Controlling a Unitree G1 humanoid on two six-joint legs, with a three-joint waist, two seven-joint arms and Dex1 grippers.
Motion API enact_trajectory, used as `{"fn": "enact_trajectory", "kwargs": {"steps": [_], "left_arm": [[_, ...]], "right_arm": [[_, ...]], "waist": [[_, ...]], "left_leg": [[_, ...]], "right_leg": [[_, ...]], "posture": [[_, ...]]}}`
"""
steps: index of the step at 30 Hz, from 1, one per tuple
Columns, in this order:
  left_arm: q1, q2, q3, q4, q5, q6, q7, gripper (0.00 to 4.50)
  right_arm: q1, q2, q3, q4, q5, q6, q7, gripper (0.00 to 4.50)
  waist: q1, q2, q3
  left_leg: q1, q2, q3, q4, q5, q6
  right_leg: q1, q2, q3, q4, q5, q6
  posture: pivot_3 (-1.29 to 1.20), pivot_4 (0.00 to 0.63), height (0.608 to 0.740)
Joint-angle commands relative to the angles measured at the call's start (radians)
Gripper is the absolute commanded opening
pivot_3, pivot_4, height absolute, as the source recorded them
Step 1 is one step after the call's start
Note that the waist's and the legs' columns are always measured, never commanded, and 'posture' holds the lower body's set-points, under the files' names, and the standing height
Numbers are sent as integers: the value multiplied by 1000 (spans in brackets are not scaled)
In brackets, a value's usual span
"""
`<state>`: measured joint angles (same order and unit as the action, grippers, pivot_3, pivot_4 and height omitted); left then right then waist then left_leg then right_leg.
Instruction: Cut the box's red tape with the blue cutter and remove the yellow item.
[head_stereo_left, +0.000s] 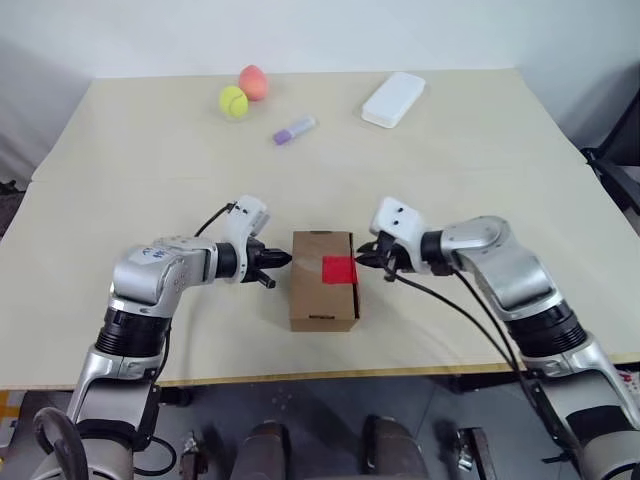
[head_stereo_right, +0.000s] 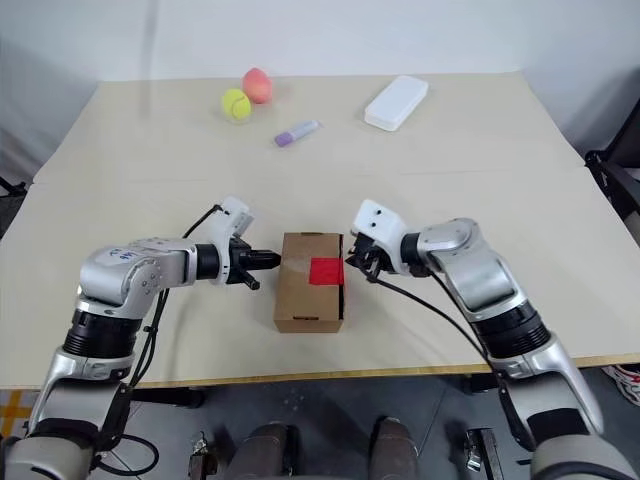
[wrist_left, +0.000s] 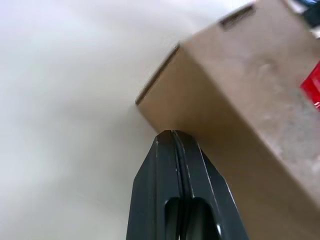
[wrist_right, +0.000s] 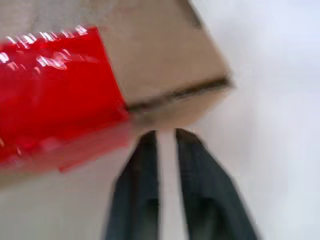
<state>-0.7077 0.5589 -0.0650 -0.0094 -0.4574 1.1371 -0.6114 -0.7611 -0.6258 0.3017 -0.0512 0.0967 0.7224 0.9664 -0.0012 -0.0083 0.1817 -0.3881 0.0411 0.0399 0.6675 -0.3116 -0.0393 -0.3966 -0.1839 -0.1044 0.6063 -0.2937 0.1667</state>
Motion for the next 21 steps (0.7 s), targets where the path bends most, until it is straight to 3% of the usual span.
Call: {"fn": "enact_trajectory", "kwargs": {"steps": [1, 5, 8, 13, 21], "left_arm": [[-42, 51, 39, -2, -13, -31, -57, 0], [-93, 82, 67, 6, -67, -7, -132, 0], [-140, 77, 55, -3, -107, 22, -185, 0], [-165, 52, -17, -9, -98, 10, -220, 0], [-146, 24, -184, 34, -5, -84, -263, 0]], "right_arm": [[-27, -42, -69, -67, 3, 32, -23, 2027], [-39, -50, -123, -137, 44, 120, -47, 3454], [-46, 3, -165, -207, 110, 217, -79, 4363], [-27, 50, -163, -264, 162, 290, -119, 4464], [68, -20, -56, -214, 117, 208, -109, 4464]], "waist": [[0, 0, 0], [-2, 0, 0], [-1, 0, 0], [-1, 0, 0], [1, 0, 0]], "left_leg": [[0, 0, 0, 0, 0, 0], [0, 0, 0, -1, 0, 0], [0, 0, 0, -1, 0, 0], [0, 0, 0, -1, 0, 0], [0, 0, 1, -1, 0, 0]], "right_leg": [[0, 0, 0, 0, 0, 0], [-1, 0, 0, 0, 0, 0], [-1, 0, 0, 0, 0, 0], [-1, 0, 0, 1, 0, 0], [-1, 0, 0, 0, 0, 0]], "posture": [[0, 150, 740], [0, 150, 740], [0, 150, 740], [0, 150, 740], [0, 150, 740]]}}
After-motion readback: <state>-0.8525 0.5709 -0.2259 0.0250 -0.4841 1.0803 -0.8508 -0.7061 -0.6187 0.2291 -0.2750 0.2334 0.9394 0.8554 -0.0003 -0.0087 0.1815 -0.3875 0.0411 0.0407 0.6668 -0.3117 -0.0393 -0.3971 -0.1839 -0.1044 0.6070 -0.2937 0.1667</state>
